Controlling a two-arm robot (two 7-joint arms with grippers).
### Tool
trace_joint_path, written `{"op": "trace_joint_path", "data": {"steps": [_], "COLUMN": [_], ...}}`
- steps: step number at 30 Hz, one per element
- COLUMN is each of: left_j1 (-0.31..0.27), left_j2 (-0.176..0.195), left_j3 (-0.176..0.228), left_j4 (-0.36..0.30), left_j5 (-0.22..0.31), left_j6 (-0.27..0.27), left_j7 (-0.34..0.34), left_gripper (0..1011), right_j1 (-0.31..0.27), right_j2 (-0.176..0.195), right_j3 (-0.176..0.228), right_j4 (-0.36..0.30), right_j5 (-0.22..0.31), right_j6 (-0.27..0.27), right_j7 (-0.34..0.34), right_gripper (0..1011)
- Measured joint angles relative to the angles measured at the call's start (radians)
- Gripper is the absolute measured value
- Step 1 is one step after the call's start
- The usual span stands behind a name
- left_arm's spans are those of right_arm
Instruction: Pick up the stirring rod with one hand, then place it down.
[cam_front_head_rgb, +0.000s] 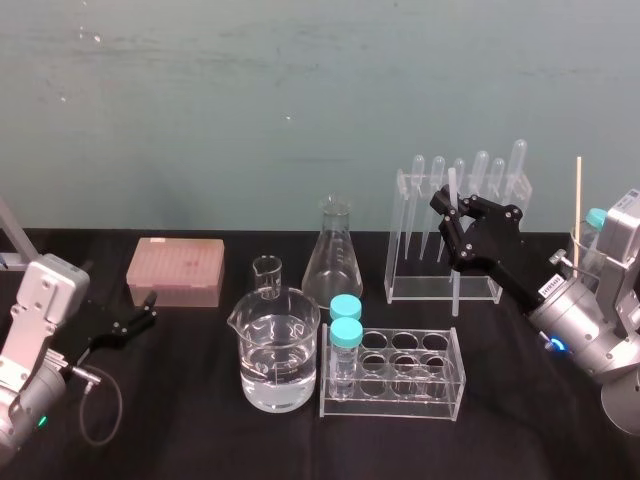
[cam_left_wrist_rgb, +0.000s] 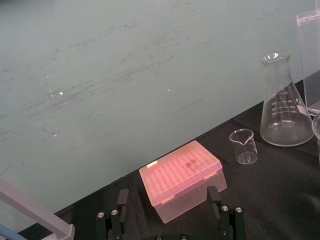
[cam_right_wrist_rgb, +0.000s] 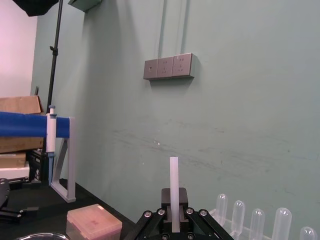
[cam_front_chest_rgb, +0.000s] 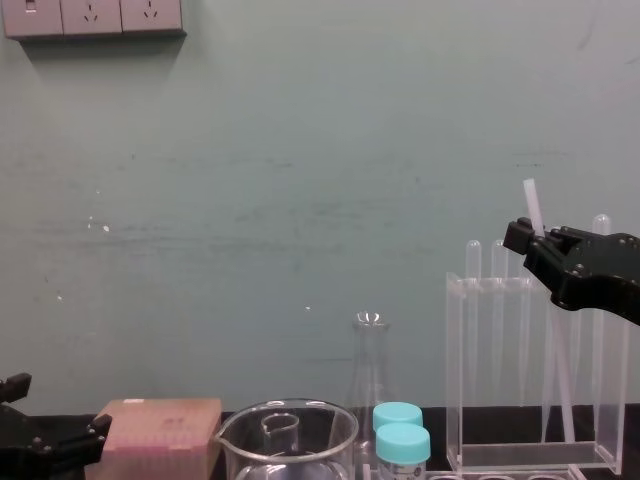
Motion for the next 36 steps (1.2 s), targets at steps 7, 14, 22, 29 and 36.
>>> {"op": "trace_joint_path", "data": {"steps": [7, 14, 22, 29, 36], "left_j1": [0.0, 0.0, 0.0, 0.0, 0.0], "left_j2": [0.0, 0.0, 0.0, 0.0, 0.0], "left_j3": [0.0, 0.0, 0.0, 0.0, 0.0], "left_j4": [0.0, 0.0, 0.0, 0.0, 0.0], "left_j5": [0.0, 0.0, 0.0, 0.0, 0.0], "left_j6": [0.0, 0.0, 0.0, 0.0, 0.0], "left_j7": [0.0, 0.0, 0.0, 0.0, 0.0], "left_gripper": [1000, 1000, 1000, 1000, 1000], "right_j1": [0.0, 0.0, 0.0, 0.0, 0.0], "right_j2": [0.0, 0.0, 0.0, 0.0, 0.0], "right_j3": [0.0, 0.0, 0.0, 0.0, 0.0], "right_j4": [0.0, 0.0, 0.0, 0.0, 0.0], "right_j5": [0.0, 0.0, 0.0, 0.0, 0.0], "right_j6": [0.0, 0.0, 0.0, 0.0, 0.0], "right_j7": [0.0, 0.0, 0.0, 0.0, 0.0], "right_gripper": [69, 69, 69, 69, 69]}}
